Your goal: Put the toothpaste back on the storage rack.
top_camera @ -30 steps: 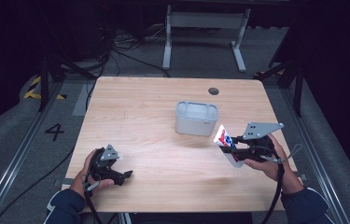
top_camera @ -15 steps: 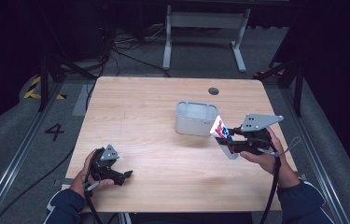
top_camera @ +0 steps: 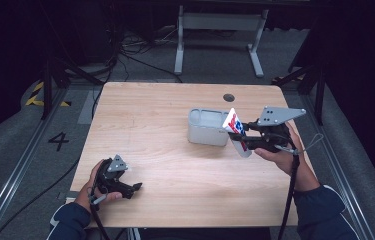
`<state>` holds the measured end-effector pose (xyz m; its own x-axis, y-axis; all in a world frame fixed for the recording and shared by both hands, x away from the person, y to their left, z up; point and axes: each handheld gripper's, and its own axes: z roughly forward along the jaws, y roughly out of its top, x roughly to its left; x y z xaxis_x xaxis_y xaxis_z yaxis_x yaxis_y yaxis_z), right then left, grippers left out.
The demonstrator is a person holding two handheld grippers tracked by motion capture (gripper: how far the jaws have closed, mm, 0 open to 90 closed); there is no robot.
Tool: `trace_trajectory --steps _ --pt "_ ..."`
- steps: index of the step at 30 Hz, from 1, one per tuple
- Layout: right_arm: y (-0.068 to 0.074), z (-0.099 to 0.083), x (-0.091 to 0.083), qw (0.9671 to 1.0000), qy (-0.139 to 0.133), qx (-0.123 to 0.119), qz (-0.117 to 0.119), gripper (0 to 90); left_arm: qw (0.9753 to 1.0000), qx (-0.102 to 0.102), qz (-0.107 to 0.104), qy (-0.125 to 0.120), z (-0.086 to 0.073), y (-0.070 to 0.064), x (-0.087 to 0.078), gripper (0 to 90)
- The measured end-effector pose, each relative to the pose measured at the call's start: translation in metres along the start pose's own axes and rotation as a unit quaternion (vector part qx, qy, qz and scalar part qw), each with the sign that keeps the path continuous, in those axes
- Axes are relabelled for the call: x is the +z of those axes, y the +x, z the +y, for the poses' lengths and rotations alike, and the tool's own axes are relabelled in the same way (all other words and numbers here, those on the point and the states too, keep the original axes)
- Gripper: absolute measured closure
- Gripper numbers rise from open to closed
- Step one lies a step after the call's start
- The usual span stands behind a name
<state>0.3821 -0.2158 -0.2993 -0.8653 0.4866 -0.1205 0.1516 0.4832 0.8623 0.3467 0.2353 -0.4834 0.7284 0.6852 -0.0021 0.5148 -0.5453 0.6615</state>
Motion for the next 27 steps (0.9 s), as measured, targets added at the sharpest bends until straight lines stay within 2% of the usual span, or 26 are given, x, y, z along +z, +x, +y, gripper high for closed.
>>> trace_trajectory --steps 12,21,27 --pt "-0.01 0.021 0.009 0.9998 -0.018 -0.009 -0.006 64.7 1.0 0.0 0.0 0.0 0.0 0.0 0.0 0.5" --pt "-0.018 0.033 0.017 0.9994 -0.031 -0.006 -0.013 64.7 1.0 0.0 0.0 0.0 0.0 0.0 0.0 0.5" --pt "-0.023 0.036 0.025 0.9995 -0.029 -0.004 -0.015 64.7 1.0 0.0 0.0 0.0 0.0 0.0 0.0 0.5"
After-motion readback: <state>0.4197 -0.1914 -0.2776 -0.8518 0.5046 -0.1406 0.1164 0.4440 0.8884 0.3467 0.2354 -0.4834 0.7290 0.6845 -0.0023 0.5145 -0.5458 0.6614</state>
